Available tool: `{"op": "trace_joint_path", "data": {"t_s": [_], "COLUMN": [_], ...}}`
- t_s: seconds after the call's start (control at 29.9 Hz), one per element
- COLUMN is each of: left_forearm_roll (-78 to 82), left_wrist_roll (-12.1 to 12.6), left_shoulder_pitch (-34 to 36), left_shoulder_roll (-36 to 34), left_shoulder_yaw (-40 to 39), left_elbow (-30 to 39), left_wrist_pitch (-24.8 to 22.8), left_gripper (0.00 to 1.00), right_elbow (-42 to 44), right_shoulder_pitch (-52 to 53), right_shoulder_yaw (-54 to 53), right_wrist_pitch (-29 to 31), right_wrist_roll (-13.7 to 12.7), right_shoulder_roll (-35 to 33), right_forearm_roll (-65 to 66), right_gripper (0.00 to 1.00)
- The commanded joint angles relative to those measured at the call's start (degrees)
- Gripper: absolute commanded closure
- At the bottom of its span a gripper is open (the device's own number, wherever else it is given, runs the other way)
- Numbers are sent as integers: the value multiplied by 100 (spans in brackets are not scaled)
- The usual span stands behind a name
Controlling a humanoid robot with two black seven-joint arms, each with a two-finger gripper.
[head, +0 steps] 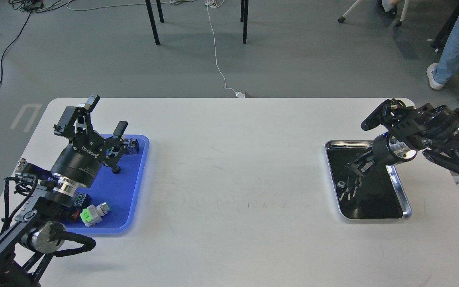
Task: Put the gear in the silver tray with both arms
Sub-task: 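Carry the gear with the right gripper into the silver tray, release, then withdraw the right gripper from the silver tray, then grasp a second black gear in the blue tray with the left gripper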
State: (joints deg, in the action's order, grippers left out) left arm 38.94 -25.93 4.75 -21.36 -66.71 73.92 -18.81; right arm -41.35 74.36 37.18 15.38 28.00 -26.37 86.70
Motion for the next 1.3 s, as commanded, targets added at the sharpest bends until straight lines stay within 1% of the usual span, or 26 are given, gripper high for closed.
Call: {"op": "trace_joint_path", "data": {"t_s": [0.0,0.03,0.17,0.37,0.57,0.73,0.8,0.94,1.0,1.04,1.14,1.27], "left_forearm_roll": [0,0,0,9,122,675,1079,2176,2835,3152,4337,6323], "left_wrist_roll": [0,0,-35,-88,-97,-105,-202,-207,-207,-207,-207,-207], "left_shoulder_pitch": [0,0,0,0,35,88,96,281,447,561,1062,1949], "left_shoulder_roll": [0,0,-8,-26,-87,-193,-289,-798,-1044,-1141,-1624,-2433], "left_shoulder_yaw": [0,0,9,18,79,114,114,132,184,254,736,1808], "left_elbow": [-1,-1,-1,-1,35,52,96,114,114,114,114,53], "left_wrist_pitch": [0,0,0,0,9,0,-96,-658,-817,-852,-862,-651], "left_gripper": [2,2,2,2,2,2,2,2,2,2,2,2], "right_elbow": [-31,-48,-136,-566,-795,-804,-804,-795,-795,-795,-769,-787], "right_shoulder_pitch": [9,0,-166,-1123,-2441,-3374,-3585,-3753,-3788,-3797,-3867,-3885], "right_shoulder_yaw": [-368,-552,-1264,-2617,-4198,-5228,-5396,-5484,-5493,-5493,-5493,-5493], "right_wrist_pitch": [9,9,9,17,35,105,254,912,1168,1262,1262,1262], "right_wrist_roll": [0,0,0,0,0,0,0,0,0,0,0,0], "right_shoulder_roll": [-263,-350,-737,-1273,-1388,-1231,-1143,-1142,-1168,-1186,-1186,-1177], "right_forearm_roll": [-39,-118,-950,-3542,-5476,-6568,-7103,-8465,-9019,-9205,-9461,-9479], "right_gripper": [9,6,4,4,4,4,4,4,4,4,4,4]}}
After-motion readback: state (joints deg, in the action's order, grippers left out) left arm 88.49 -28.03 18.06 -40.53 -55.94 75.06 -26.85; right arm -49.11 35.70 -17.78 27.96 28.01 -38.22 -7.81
